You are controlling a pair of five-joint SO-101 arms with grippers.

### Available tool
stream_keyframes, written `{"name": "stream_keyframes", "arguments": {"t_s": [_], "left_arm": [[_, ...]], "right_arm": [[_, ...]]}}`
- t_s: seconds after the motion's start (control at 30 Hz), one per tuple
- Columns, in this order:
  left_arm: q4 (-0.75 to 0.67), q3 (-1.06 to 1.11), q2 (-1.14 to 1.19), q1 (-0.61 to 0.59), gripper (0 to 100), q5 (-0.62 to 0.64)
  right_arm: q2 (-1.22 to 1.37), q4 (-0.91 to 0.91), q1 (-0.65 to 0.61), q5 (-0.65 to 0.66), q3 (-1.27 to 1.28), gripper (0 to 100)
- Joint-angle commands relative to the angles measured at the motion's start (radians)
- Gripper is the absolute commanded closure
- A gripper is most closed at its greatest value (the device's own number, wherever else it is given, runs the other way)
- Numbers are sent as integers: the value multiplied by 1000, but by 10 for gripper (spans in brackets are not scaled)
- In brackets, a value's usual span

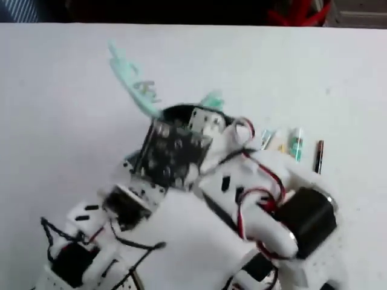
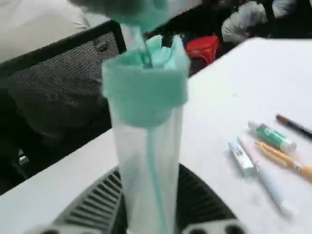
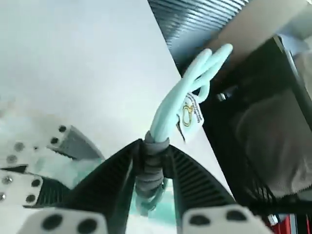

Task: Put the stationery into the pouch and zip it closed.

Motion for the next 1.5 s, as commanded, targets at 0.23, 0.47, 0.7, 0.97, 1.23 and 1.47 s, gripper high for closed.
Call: {"name": "stream_keyframes", "arguments": {"t_s": [0.23,0.47,0.7,0.97,1.23,1.47], "left_arm": [[-192,35,191,-148,967,267],[-181,40,255,-148,969,269],[-89,41,189,-148,969,264],[-86,133,39,-137,966,259],[-104,198,-12,-31,969,169],[-100,196,-12,-31,969,163]], "right_arm": [[61,-117,120,-230,112,980],[41,-289,122,-230,256,980],[42,-469,197,-230,327,981],[18,-441,217,-239,327,977],[16,-50,-28,-422,40,693],[91,160,62,-440,-86,724]]}}
